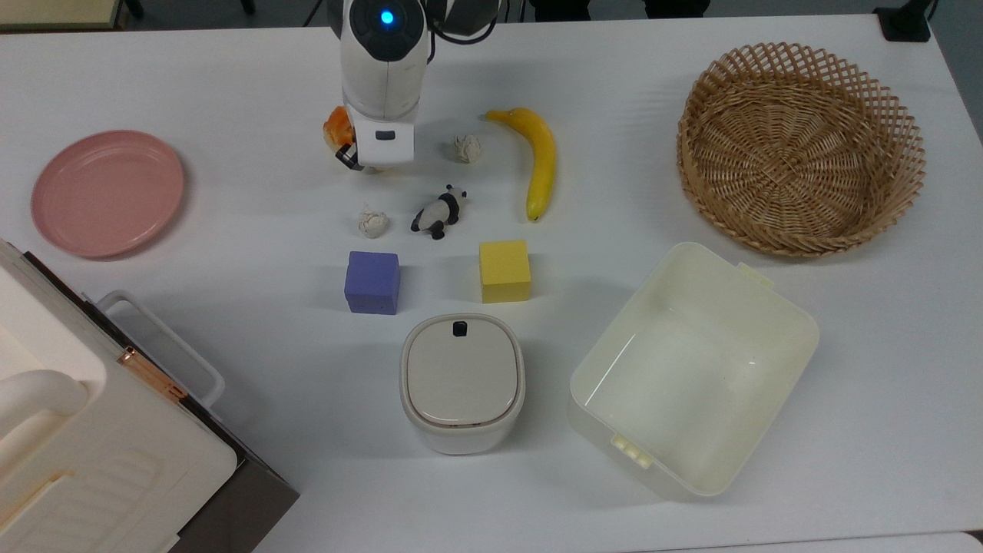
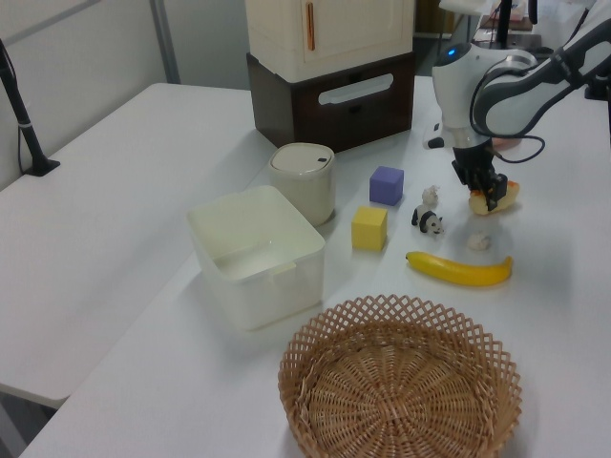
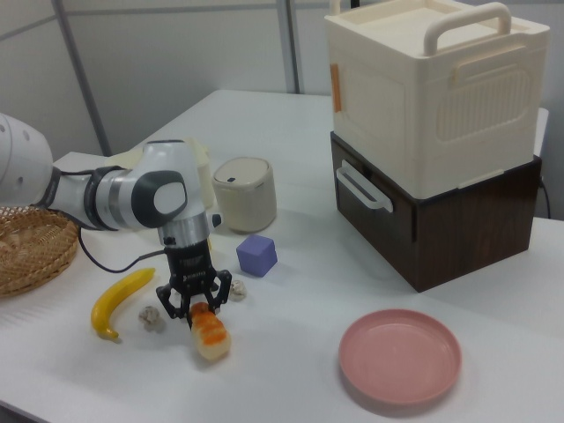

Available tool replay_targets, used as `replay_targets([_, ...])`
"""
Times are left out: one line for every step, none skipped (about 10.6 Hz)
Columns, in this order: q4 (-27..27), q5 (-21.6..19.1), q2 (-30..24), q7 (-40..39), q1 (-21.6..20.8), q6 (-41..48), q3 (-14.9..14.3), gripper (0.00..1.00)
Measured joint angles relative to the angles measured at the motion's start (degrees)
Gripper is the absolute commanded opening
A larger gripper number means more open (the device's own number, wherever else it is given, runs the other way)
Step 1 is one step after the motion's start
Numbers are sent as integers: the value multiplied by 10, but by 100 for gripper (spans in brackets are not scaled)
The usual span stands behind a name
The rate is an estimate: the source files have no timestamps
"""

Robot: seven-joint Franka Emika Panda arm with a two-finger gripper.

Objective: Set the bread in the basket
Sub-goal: 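Close the gripper on the bread roll, then lift the bread roll and carry it over the wicker basket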

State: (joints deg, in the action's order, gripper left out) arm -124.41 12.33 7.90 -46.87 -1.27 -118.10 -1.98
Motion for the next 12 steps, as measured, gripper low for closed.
replay_targets([11,0,-6,9,0,17,0,46])
replay_targets([29,0,-11,35,-5,34,1,46])
replay_targets([51,0,-14,80,-21,51,2,46])
replay_targets([70,0,-15,133,-45,60,4,46])
replay_targets([87,-4,-15,190,-74,64,6,46])
replay_targets([104,-18,-15,244,-104,66,7,46])
replay_targets([123,-38,-14,290,-131,72,7,46])
replay_targets([145,-58,-14,330,-156,79,8,47])
replay_targets([166,-74,-14,367,-182,85,8,47])
replay_targets([187,-85,-13,407,-210,89,8,47])
replay_targets([204,-94,-10,449,-238,90,9,47])
replay_targets([223,-99,1,499,-271,90,9,47])
